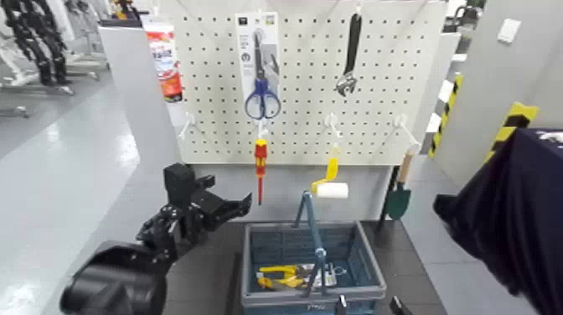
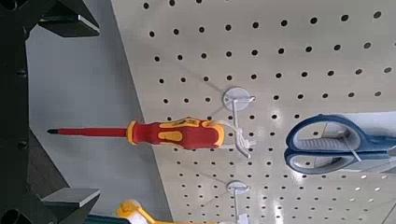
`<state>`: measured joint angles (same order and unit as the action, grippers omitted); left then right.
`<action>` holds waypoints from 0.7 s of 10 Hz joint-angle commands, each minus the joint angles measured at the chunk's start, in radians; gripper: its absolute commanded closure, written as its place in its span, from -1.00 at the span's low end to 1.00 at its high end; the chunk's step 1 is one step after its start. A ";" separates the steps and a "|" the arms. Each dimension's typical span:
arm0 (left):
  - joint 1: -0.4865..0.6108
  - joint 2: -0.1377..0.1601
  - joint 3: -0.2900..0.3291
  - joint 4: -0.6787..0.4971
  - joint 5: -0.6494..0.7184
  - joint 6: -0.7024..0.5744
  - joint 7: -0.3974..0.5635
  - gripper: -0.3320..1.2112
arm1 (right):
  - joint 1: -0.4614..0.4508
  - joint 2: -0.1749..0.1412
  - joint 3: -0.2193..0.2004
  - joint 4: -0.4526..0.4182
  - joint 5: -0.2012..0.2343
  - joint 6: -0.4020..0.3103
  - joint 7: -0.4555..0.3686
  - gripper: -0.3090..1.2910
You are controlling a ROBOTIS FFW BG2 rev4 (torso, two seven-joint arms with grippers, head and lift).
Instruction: Put the red screwdriver into the crate.
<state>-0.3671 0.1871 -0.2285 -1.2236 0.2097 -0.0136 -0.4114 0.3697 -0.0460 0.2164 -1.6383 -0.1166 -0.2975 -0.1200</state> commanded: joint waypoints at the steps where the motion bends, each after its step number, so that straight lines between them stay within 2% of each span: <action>1: -0.088 -0.008 -0.029 0.110 0.000 -0.014 -0.053 -0.44 | -0.002 0.000 0.003 0.000 0.000 0.000 0.000 -0.43; 7: -0.276 -0.029 -0.111 0.363 0.040 -0.098 -0.130 -0.44 | -0.008 -0.002 0.009 0.006 -0.003 -0.009 0.000 -0.43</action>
<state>-0.6223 0.1606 -0.3289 -0.8872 0.2454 -0.1038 -0.5401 0.3632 -0.0467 0.2245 -1.6323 -0.1195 -0.3050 -0.1196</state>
